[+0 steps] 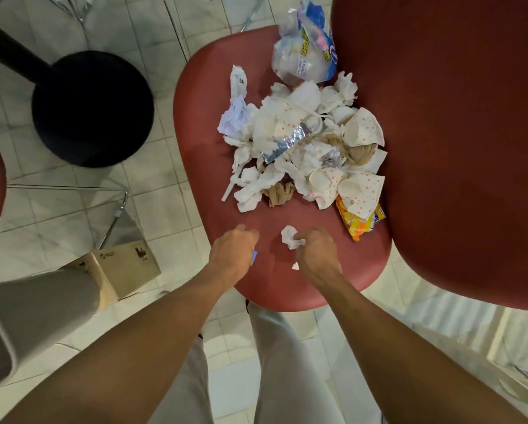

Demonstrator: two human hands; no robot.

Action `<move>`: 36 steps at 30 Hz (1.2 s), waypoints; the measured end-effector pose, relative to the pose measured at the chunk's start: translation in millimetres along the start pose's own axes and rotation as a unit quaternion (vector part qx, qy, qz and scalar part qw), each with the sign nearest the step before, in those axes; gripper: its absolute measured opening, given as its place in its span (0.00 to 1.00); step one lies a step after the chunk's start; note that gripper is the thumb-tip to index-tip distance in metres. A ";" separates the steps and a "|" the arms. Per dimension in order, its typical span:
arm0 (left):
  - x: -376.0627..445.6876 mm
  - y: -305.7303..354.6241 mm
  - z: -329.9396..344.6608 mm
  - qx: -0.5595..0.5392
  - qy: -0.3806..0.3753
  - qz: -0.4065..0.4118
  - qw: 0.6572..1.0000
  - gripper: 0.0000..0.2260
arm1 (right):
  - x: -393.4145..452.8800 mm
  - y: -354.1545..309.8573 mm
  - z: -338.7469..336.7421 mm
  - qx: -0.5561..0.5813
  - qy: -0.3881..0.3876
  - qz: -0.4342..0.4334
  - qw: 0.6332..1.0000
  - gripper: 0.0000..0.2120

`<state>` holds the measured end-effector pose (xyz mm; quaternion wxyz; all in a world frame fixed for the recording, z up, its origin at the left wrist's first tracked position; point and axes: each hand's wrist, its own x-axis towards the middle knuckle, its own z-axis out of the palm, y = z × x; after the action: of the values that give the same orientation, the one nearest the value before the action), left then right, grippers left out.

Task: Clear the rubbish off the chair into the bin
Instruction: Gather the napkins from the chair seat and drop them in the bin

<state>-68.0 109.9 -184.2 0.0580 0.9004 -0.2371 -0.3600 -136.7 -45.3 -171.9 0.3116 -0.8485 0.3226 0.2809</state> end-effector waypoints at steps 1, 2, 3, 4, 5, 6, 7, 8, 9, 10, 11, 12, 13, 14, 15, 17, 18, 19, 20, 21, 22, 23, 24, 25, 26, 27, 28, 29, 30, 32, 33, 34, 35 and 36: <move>-8.7 -5.6 -4.2 -0.026 0.015 -0.014 0.999 0.06 | -6.5 -9.7 -0.1 -0.004 0.001 -0.008 1.000 0.17; -16.8 -11.3 -7.8 -0.051 0.032 -0.030 0.998 0.05 | -12.9 -19.1 0.2 -0.006 0.003 -0.013 1.000 0.16; -25.6 -18.0 -11.6 -0.073 0.048 -0.048 0.995 0.05 | -19.8 -30.2 0.7 -0.005 0.005 -0.018 1.000 0.16; -35.2 -25.7 -15.9 -0.099 0.066 -0.065 0.991 0.05 | -27.4 -42.0 1.8 -0.003 0.005 -0.023 1.000 0.16; -42.0 -31.7 -18.7 -0.125 0.083 -0.081 0.985 0.05 | -33.1 -51.4 2.6 0.000 0.004 -0.027 1.000 0.16; -51.3 -39.2 -23.6 -0.152 0.100 -0.096 0.979 0.06 | -40.6 -63.0 4.2 0.000 0.004 -0.035 0.999 0.16; -63.1 -48.9 -30.1 -0.173 0.114 -0.112 0.972 0.07 | -49.5 -76.6 7.6 -0.004 0.003 -0.045 0.999 0.16; -74.9 -58.2 -36.7 -0.183 0.125 -0.127 0.967 0.07 | -58.1 -89.6 11.6 -0.008 0.005 -0.053 0.999 0.16; -85.9 -67.5 -42.2 -0.187 0.133 -0.144 0.962 0.06 | -66.2 -102.4 15.8 -0.011 0.008 -0.061 0.998 0.17; -100.2 -80.6 -48.5 -0.192 0.143 -0.159 0.958 0.06 | -76.2 -118.0 22.9 -0.010 0.009 -0.069 0.998 0.17; -110.8 -90.4 -52.7 -0.196 0.153 -0.169 0.954 0.05 | -83.4 -129.9 28.2 -0.010 0.011 -0.072 0.997 0.17; -122.9 -102.1 -56.7 -0.201 0.164 -0.180 0.949 0.05 | -92.1 -142.7 34.8 -0.009 0.012 -0.078 0.997 0.17; -137.9 -118.2 -59.5 -0.209 0.173 -0.192 0.943 0.05 | -103.1 -158.5 44.0 -0.009 0.010 -0.087 0.996 0.17; -153.1 -134.7 -62.1 -0.219 0.183 -0.202 0.937 0.05 | -114.2 -173.4 53.9 -0.007 0.006 -0.100 0.995 0.17; -167.0 -152.1 -61.5 -0.227 0.191 -0.211 0.931 0.05 | -124.9 -188.1 64.4 -0.004 -0.001 -0.112 0.994 0.16; -192.8 -182.7 -59.6 -0.247 0.199 -0.238 0.918 0.05 | -143.4 -213.5 85.2 -0.002 -0.011 -0.142 0.990 0.17; -206.2 -196.7 -58.9 -0.258 0.202 -0.255 0.910 0.05 | -152.0 -225.2 96.0 -0.006 -0.018 -0.154 0.988 0.17; -220.3 -213.1 -56.9 -0.267 0.208 -0.272 0.901 0.05 | -161.3 -238.0 108.0 -0.012 -0.025 -0.165 0.986 0.17; -235.0 -228.5 -56.5 -0.271 0.215 -0.288 0.893 0.04 | -170.5 -250.7 120.2 -0.018 -0.031 -0.176 0.984 0.18; -249.0 -245.0 -55.2 -0.267 0.227 -0.302 0.887 0.04 | -180.0 -264.2 131.9 -0.020 -0.039 -0.187 0.981 0.18; -262.4 -260.5 -53.9 -0.268 0.239 -0.316 0.878 0.03 | -189.5 -276.8 142.9 -0.023 -0.046 -0.199 0.979 0.19; -280.1 -281.6 -50.5 -0.275 0.255 -0.330 0.867 0.03 | -201.2 -293.5 158.4 -0.029 -0.056 -0.214 0.975 0.19; -289.4 -292.7 -49.6 -0.274 0.262 -0.337 0.862 0.03 | -206.3 -301.2 165.7 -0.032 -0.058 -0.222 0.973 0.19; -297.1 -304.3 -47.0 -0.271 0.268 -0.346 0.858 0.03 | -211.4 -308.9 173.1 -0.042 -0.058 -0.228 0.971 0.18; -308.8 -318.8 -45.0 -0.270 0.273 -0.360 0.850 0.03 | -219.2 -319.4 183.4 -0.057 -0.060 -0.240 0.967 0.18; -319.7 -333.5 -42.3 -0.270 0.278 -0.370 0.844 0.03 | -225.5 -329.7 194.7 -0.068 -0.066 -0.251 0.963 0.18; -328.6 -346.7 -39.4 -0.268 0.283 -0.381 0.838 0.03 | -231.6 -339.7 205.2 -0.073 -0.073 -0.264 0.959 0.18; -337.6 -360.2 -36.5 -0.270 0.291 -0.393 0.829 0.03 | -238.3 -350.8 216.6 -0.074 -0.084 -0.279 0.954 0.18; -344.6 -369.8 -35.6 -0.272 0.296 -0.404 0.822 0.02 | -243.6 -359.7 226.4 -0.075 -0.094 -0.290 0.949 0.18; -355.8 -386.6 -32.5 -0.283 0.311 -0.417 0.806 0.03 | -253.2 -377.0 245.0 -0.080 -0.114 -0.297 0.945 0.19; -360.3 -393.4 -31.0 -0.293 0.317 -0.420 0.798 0.03 | -257.2 -385.1 254.2 -0.085 -0.126 -0.298 0.942 0.20; -362.7 -397.8 -29.4 -0.300 0.319 -0.421 0.795 0.02 | -260.9 -391.3 260.3 -0.091 -0.133 -0.304 0.939 0.21; -365.8 -402.0 -27.1 -0.306 0.321 -0.422 0.791 0.02 | -264.3 -397.6 267.7 -0.102 -0.140 -0.314 0.933 0.22; -368.3 -404.7 -24.8 -0.311 0.322 -0.424 0.788 0.03 | -267.5 -403.1 273.0 -0.115 -0.143 -0.327 0.927 0.23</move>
<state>-126.7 637.4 -48.8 0.2490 0.9076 0.3253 -0.0923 -90.3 489.0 -27.4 0.3295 -0.8878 -0.0546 0.3167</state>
